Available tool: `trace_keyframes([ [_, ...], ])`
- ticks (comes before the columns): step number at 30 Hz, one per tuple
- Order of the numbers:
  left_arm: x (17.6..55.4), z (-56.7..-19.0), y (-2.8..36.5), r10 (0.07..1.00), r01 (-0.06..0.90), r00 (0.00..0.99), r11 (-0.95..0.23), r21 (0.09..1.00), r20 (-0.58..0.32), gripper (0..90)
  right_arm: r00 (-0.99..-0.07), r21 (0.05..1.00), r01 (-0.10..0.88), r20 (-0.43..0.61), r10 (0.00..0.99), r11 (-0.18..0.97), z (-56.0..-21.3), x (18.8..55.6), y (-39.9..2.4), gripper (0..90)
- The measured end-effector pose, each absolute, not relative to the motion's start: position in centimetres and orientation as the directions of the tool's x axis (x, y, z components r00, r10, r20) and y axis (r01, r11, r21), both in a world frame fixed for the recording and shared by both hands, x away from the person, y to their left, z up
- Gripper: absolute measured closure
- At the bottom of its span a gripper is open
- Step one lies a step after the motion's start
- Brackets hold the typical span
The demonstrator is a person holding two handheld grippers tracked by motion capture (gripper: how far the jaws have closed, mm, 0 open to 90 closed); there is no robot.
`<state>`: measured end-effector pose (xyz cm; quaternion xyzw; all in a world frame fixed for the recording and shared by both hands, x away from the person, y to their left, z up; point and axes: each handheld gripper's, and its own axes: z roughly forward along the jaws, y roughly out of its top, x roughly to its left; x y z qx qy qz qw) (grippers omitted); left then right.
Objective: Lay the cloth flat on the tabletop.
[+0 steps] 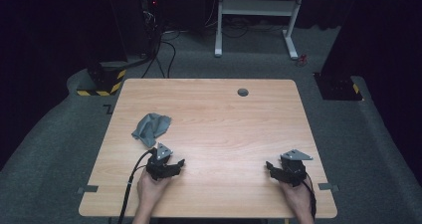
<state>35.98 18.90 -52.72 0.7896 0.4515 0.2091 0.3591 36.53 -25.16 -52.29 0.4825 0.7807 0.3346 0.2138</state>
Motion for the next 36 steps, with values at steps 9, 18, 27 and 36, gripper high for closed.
trace_keyframes([
  [9, 35.9, -52.8, 18.7, 0.858, 0.565, 0.514, -0.342, 0.751, 0.003, 28.8, -0.444, 0.728, 0.61, -0.012, 0.896, 0.312, -52.3, 36.5, -25.1, 34.7],
  [18, 35.9, -52.7, 18.9, 0.854, 0.563, 0.52, -0.345, 0.751, 0.003, 30.3, -0.443, 0.728, 0.612, -0.011, 0.897, 0.311, -52.3, 36.5, -25.1, 34.6],
  [27, 36.1, -52.2, 19.7, 0.876, 0.57, 0.482, -0.335, 0.75, 0.025, 31.6, -0.445, 0.727, 0.611, -0.012, 0.896, 0.313, -52.3, 36.5, -25.1, 34.3],
  [36, 37.0, -50.9, 22.5, 0.927, 0.566, 0.373, -0.253, 0.785, 0.03, 32.0, -0.445, 0.727, 0.611, -0.011, 0.895, 0.313, -52.3, 36.5, -25.1, 34.1],
])
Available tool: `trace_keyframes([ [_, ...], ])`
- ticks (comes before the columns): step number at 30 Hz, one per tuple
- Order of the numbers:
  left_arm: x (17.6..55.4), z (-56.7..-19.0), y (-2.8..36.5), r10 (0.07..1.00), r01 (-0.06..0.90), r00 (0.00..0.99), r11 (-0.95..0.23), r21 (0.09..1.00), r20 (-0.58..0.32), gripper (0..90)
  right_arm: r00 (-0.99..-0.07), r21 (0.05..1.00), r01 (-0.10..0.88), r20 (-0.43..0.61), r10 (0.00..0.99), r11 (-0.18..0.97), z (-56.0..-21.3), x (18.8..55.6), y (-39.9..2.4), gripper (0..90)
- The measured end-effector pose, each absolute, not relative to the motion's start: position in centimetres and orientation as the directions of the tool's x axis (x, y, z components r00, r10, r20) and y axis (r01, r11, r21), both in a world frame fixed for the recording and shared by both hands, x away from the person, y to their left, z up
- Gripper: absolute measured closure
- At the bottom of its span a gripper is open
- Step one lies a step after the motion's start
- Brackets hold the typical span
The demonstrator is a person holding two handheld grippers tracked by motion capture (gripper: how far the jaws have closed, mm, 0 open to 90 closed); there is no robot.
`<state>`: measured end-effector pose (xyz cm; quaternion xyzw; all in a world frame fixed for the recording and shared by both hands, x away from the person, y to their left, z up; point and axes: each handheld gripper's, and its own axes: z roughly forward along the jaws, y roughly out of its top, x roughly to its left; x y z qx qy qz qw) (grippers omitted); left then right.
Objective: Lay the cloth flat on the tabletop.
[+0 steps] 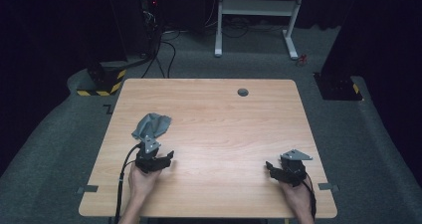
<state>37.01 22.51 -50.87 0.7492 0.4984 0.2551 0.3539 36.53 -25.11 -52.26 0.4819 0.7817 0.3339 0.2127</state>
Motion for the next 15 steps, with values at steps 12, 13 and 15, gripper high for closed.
trace_keyframes([
  [12, 39.0, -50.1, 25.5, 0.964, 0.594, 0.262, -0.187, 0.782, 0.031, 31.2, -0.445, 0.727, 0.611, -0.011, 0.895, 0.313, -52.3, 36.5, -25.1, 34.1],
  [13, 39.2, -50.1, 25.6, 0.965, 0.596, 0.258, -0.189, 0.78, 0.036, 31.3, -0.445, 0.727, 0.611, -0.011, 0.895, 0.312, -52.3, 36.5, -25.1, 34.1],
  [15, 39.7, -50.1, 25.7, 0.965, 0.605, 0.257, -0.202, 0.77, 0.052, 31.5, -0.445, 0.727, 0.611, -0.011, 0.895, 0.313, -52.3, 36.5, -25.1, 34.2],
])
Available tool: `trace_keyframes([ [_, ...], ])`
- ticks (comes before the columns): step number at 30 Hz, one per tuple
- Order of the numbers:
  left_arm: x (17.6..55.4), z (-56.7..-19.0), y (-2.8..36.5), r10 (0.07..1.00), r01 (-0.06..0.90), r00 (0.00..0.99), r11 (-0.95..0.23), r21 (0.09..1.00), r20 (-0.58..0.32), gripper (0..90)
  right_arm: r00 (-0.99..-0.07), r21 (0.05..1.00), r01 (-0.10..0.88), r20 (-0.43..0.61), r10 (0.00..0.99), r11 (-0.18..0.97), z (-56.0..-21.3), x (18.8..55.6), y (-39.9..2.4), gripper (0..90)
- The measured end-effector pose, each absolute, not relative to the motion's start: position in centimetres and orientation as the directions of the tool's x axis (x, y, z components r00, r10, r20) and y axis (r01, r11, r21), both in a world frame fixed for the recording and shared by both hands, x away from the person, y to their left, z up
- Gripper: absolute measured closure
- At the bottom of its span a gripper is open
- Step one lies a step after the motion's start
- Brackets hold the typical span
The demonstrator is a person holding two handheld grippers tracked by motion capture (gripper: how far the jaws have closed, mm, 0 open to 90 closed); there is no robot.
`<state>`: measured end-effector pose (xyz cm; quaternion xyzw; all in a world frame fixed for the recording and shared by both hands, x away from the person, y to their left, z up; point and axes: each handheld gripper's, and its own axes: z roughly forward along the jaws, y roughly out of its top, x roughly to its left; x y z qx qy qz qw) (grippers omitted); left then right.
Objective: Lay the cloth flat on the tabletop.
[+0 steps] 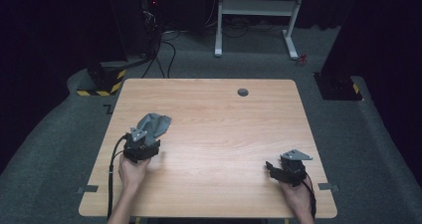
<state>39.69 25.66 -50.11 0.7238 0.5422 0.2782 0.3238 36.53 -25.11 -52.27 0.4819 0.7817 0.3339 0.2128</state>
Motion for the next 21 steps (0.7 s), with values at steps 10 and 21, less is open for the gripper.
trace_keyframes([
  [10, 41.7, -50.4, 26.8, 0.98, 0.627, 0.192, -0.156, 0.763, 0.042, 33.2, -0.445, 0.727, 0.611, -0.011, 0.896, 0.312, -52.3, 36.5, -25.1, 34.2],
  [21, 43.9, -51.4, 26.8, 0.986, 0.664, 0.164, -0.135, 0.735, 0.033, 33.9, -0.445, 0.727, 0.611, -0.011, 0.896, 0.312, -52.3, 36.5, -25.1, 34.2],
])
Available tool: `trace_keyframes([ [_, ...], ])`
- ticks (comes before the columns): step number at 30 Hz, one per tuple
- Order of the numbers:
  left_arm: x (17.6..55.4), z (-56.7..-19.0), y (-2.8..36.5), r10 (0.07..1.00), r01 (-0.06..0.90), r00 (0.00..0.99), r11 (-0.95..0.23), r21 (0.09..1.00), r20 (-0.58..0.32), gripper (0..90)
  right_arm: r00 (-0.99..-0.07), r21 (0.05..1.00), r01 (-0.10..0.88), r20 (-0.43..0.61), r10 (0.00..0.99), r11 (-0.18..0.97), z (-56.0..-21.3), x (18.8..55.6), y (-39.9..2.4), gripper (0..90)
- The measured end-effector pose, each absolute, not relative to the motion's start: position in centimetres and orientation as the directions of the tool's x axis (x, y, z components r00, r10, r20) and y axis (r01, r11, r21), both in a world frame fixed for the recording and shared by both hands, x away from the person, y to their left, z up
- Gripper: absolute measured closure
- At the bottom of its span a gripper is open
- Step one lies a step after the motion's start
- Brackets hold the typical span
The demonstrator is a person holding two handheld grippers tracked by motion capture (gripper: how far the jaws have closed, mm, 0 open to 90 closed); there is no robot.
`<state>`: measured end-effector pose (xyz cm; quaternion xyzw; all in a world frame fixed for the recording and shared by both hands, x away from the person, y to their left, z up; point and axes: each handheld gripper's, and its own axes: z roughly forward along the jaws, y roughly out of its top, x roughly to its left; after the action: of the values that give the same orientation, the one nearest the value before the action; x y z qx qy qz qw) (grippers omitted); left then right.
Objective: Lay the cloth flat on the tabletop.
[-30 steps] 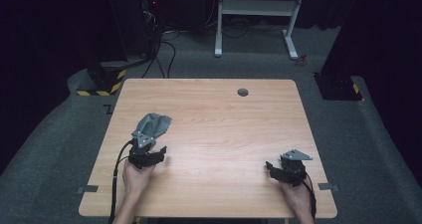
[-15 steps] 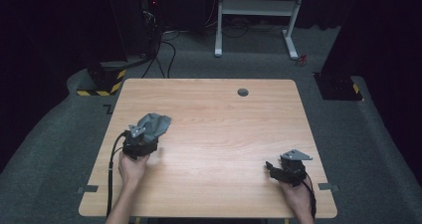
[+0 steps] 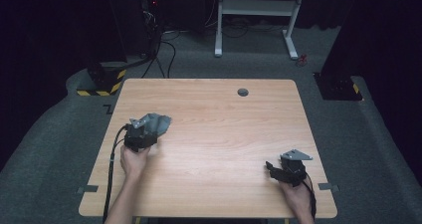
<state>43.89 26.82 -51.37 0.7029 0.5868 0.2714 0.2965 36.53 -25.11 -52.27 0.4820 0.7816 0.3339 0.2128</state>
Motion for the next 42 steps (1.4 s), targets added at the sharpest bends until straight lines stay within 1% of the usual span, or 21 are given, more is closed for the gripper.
trace_keyframes([
  [7, 44.4, -51.9, 26.5, 0.984, 0.684, 0.165, -0.163, 0.711, 0.066, 35.6, -0.445, 0.727, 0.611, -0.011, 0.896, 0.313, -52.3, 36.5, -25.1, 34.2],
  [10, 44.4, -51.8, 26.5, 0.984, 0.686, 0.153, -0.169, 0.708, 0.087, 41.0, -0.445, 0.727, 0.611, -0.011, 0.896, 0.312, -52.3, 36.5, -25.1, 34.2],
  [11, 44.3, -51.8, 26.5, 0.982, 0.684, 0.155, -0.183, 0.707, 0.105, 45.2, -0.445, 0.727, 0.611, -0.011, 0.895, 0.312, -52.3, 36.5, -25.1, 34.1],
  [12, 44.3, -51.8, 26.5, 0.982, 0.684, 0.155, -0.183, 0.707, 0.105, 52.1, -0.445, 0.727, 0.611, -0.011, 0.895, 0.312, -52.3, 36.5, -25.1, 34.1],
  [13, 44.2, -51.7, 26.5, 0.981, 0.684, 0.158, -0.193, 0.704, 0.116, 52.1, -0.445, 0.727, 0.611, -0.011, 0.896, 0.312, -52.3, 36.5, -25.1, 34.2],
  [14, 44.2, -51.7, 26.5, 0.978, 0.686, 0.163, -0.207, 0.697, 0.13, 59.7, -0.445, 0.727, 0.611, -0.011, 0.895, 0.313, -52.3, 36.5, -25.1, 34.1],
  [19, 44.1, -51.4, 26.6, 0.973, 0.688, 0.18, -0.228, 0.689, 0.142, 75.2, -0.445, 0.727, 0.611, -0.011, 0.895, 0.313, -52.3, 36.5, -25.1, 34.1],
  [20, 44.1, -51.4, 26.6, 0.973, 0.688, 0.18, -0.228, 0.689, 0.142, 76.9, -0.445, 0.727, 0.611, -0.011, 0.895, 0.313, -52.3, 36.5, -25.1, 34.1],
  [22, 44.1, -51.3, 26.6, 0.974, 0.688, 0.183, -0.225, 0.69, 0.135, 78.8, -0.445, 0.727, 0.611, -0.011, 0.895, 0.313, -52.3, 36.5, -25.1, 34.1],
  [23, 44.0, -51.2, 26.6, 0.974, 0.687, 0.196, -0.217, 0.693, 0.111, 79.3, -0.445, 0.727, 0.611, -0.011, 0.895, 0.313, -52.3, 36.5, -25.1, 34.1],
  [24, 44.0, -51.2, 26.6, 0.974, 0.687, 0.196, -0.217, 0.693, 0.111, 79.6, -0.445, 0.727, 0.611, -0.011, 0.895, 0.313, -52.3, 36.5, -25.1, 34.1],
  [28, 43.4, -51.0, 26.1, 0.966, 0.659, 0.247, -0.227, 0.717, 0.079, 80.0, -0.446, 0.727, 0.611, -0.011, 0.895, 0.313, -52.3, 36.5, -25.1, 34.2],
  [30, 43.3, -50.8, 25.9, 0.962, 0.654, 0.26, -0.237, 0.718, 0.08, 80.0, -0.445, 0.727, 0.611, -0.012, 0.895, 0.313, -52.3, 36.5, -25.1, 34.2],
  [33, 42.7, -50.3, 25.1, 0.949, 0.631, 0.308, -0.252, 0.734, 0.062, 80.0, -0.446, 0.727, 0.611, -0.011, 0.895, 0.313, -52.3, 36.5, -25.1, 34.1],
  [38, 42.2, -49.9, 24.0, 0.934, 0.609, 0.355, -0.257, 0.751, 0.033, 80.0, -0.446, 0.727, 0.611, -0.011, 0.895, 0.313, -52.3, 36.5, -25.1, 34.0],
  [40, 41.9, -49.8, 23.3, 0.924, 0.601, 0.381, -0.259, 0.756, 0.014, 80.0, -0.446, 0.727, 0.611, -0.011, 0.895, 0.314, -52.3, 36.5, -25.1, 33.9],
  [41, 41.7, -49.7, 22.4, 0.912, 0.589, 0.41, -0.277, 0.759, 0.014, 80.0, -0.446, 0.727, 0.611, -0.011, 0.895, 0.314, -52.3, 36.5, -25.1, 33.9],
  [42, 41.7, -49.7, 22.4, 0.912, 0.589, 0.41, -0.277, 0.759, 0.014, 80.0, -0.446, 0.727, 0.611, -0.011, 0.895, 0.314, -52.3, 36.5, -25.1, 33.9],
])
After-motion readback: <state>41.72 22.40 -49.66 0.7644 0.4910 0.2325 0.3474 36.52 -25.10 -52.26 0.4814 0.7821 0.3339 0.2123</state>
